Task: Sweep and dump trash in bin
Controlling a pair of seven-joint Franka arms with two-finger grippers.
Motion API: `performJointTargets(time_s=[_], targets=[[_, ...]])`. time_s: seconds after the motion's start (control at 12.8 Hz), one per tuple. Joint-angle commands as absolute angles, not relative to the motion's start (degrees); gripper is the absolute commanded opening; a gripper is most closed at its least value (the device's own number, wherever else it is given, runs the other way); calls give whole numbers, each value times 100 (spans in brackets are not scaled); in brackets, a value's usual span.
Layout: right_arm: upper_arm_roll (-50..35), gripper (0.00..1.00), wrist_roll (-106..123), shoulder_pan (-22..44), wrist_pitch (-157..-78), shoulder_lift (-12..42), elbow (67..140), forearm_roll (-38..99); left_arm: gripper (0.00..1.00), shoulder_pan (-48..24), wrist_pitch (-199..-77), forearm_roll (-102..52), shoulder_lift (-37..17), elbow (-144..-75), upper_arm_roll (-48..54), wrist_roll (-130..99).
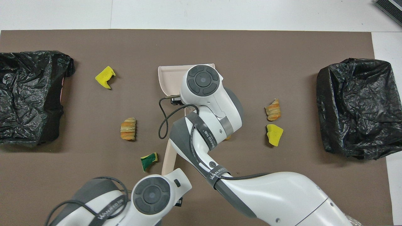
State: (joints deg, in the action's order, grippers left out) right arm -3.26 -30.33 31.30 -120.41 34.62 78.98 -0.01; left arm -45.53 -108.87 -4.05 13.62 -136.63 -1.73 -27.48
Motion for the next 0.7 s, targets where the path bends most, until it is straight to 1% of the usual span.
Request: performJointTargets(time_s=[0.0,0.16,0.31,0.39,0.55,0.63], targets=[[-360,63,-3199,3164,-12006,3349,8068,-158,0,-3573,-10451,-185,1810,-13659,-123,-1824],[-352,63,-3260,3216,-11988,3261,8208,-158,0,-2824,-10310,-1,1487,-13247,-123,-908],[-343,64,-3462,3313,-11971,3165,8393,-176,0,-2375,-10380,428,1066,-12730,-123,-565],[-343,64,-3472,3331,-11979,3077,8533,-193,0,-2164,-10380,726,785,-12344,-123,-232],[-334,63,-3507,3436,-11953,2901,8832,-290,0,-1655,-10389,826,223,-11562,-123,445],[-325,63,-3603,3515,-11840,2866,8859,-307,0,-1513,-10406,835,-120,-11192,-123,709]])
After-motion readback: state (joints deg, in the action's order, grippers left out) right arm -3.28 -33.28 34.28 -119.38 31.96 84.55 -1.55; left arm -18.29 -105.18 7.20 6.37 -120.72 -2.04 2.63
